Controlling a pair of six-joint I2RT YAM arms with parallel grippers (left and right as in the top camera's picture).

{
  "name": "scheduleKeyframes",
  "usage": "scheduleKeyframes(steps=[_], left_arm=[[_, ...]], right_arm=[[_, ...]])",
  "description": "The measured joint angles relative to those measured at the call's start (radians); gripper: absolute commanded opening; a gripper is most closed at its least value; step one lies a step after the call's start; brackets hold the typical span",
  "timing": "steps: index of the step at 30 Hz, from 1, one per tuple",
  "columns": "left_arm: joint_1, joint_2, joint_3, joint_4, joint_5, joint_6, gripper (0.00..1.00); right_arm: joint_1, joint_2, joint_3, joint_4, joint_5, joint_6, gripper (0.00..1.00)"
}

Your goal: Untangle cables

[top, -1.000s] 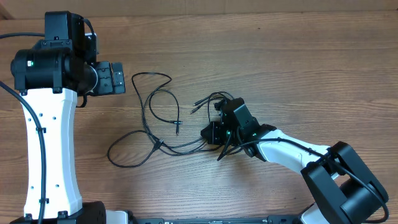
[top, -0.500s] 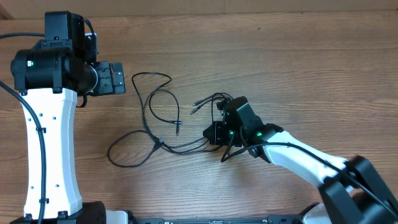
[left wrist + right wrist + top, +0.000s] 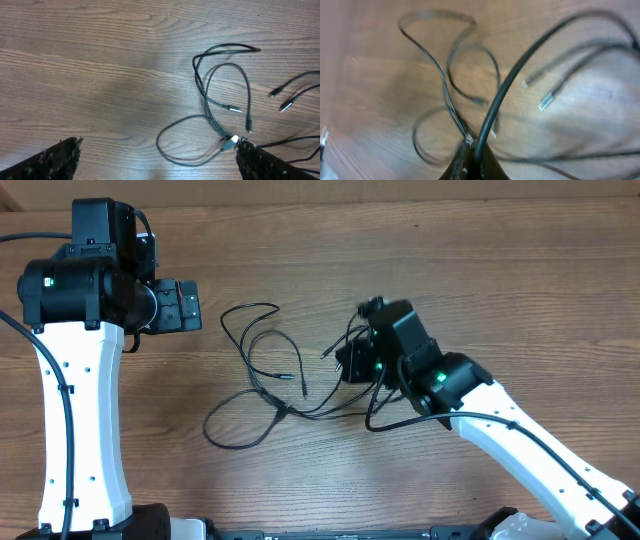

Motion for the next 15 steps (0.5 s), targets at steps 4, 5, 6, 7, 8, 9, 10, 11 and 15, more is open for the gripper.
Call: scheduleKeyframes(steps=[4,5,6,7,8,9,10,11,15], left_arm=[[0.0,0.0,0.0,0.0,0.0,0.0,1.0],[0.0,0.0,0.0,0.0,0.0,0.0,1.0],[0.0,0.0,0.0,0.0,0.0,0.0,1.0],[0.0,0.0,0.0,0.001,0.0,0.0,1.0],[0.0,0.0,0.0,0.0,0.0,0.0,1.0],[0.0,0.0,0.0,0.0,0.0,0.0,1.0],[0.0,0.0,0.0,0.001,0.0,0.0,1.0],[0.0,0.0,0.0,0.0,0.0,0.0,1.0],[0.0,0.0,0.0,0.0,0.0,0.0,1.0]], right_arm=[[0.0,0.0,0.113,-0.05,0.04,-0.033,0.04],[0.0,0.0,0.162,-0.068,0.053,-0.045,0.04],[0.0,0.0,0.171,-0.068,0.055,-0.048,0.04],[0.0,0.0,0.208,-0.081,0.065,-0.06,0.04],[0.0,0.0,0.238,-0.093,0.071,-0.069,0.04],[0.0,0.0,0.273,-0.109,0.079,-0.079,0.04],[0.0,0.0,0.305,-0.123,0.088,-0.09,0.04],[0.0,0.0,0.315,-0.125,0.09,-0.093,0.04],[0.0,0.0,0.476,-0.191,0.145,-0.143,0.04]])
